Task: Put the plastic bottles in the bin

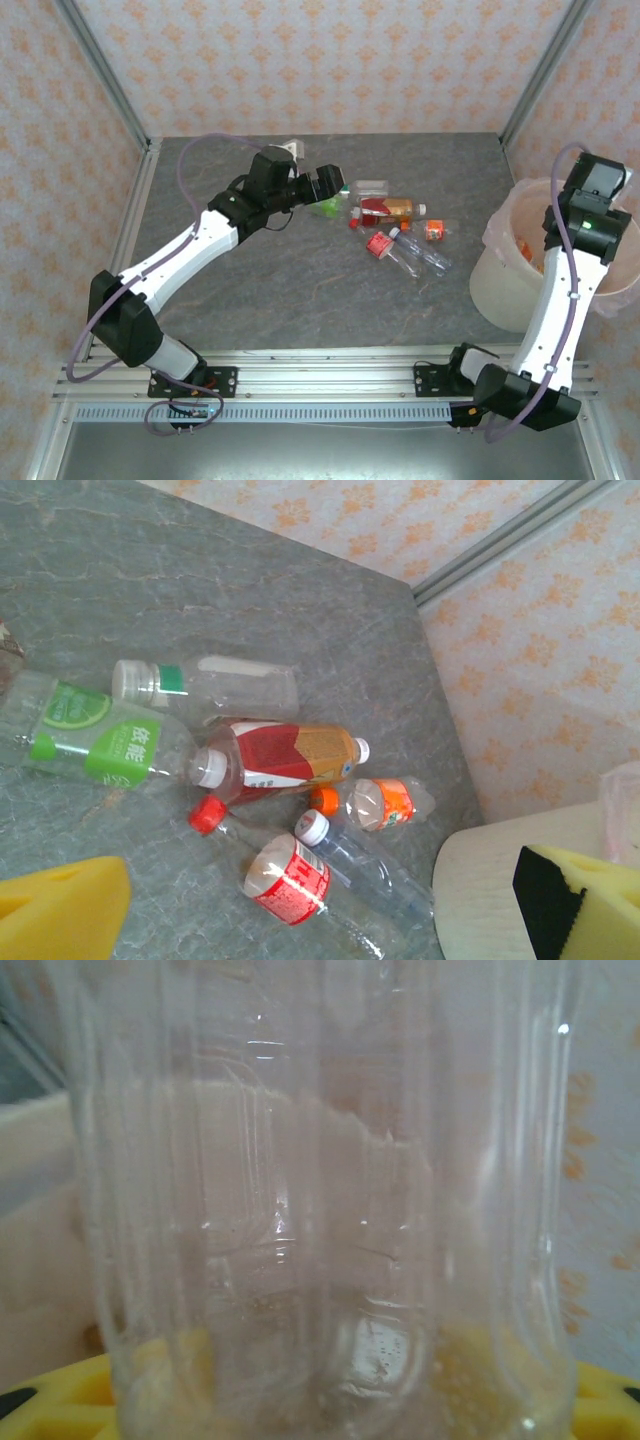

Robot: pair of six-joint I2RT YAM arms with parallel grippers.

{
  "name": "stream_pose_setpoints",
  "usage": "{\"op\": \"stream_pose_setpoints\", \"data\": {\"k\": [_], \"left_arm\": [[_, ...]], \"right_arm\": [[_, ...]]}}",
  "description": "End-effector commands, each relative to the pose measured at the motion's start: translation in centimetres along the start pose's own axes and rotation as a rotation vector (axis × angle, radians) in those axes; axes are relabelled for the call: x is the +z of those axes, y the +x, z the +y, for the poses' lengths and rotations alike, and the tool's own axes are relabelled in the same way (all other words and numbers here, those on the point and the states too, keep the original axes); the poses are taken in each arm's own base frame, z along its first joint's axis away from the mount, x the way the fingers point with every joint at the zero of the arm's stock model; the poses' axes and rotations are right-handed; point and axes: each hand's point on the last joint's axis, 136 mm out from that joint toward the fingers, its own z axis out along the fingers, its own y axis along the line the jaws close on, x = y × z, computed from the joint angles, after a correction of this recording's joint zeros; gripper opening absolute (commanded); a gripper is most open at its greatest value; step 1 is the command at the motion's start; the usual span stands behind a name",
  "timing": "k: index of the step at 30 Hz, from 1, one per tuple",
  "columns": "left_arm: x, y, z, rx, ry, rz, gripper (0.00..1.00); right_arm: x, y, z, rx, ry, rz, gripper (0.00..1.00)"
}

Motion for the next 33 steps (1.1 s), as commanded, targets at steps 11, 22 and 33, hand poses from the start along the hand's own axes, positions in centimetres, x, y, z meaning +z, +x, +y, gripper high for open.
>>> {"op": "stream_pose_setpoints", "data": {"k": [11, 22, 33], "left_arm": [[1.6, -0.2, 0.7, -0.047, -0.032, 0.050, 1.00], [1.9, 0.1, 2.3, -0.090, -0.065, 0.048, 1.00], [2.4, 0.9, 5.1, -0.153, -0.145, 0.028, 1.00]], "right_arm": [[1.9, 3.0, -4.8, 0.012, 0.287, 0.070, 0.67], [1.9, 2.3, -6.7, 0.120, 0.416, 0.044, 1.00], [-3.4, -2.3, 2.2, 0.406, -0.314, -0.187, 0.99]]}}
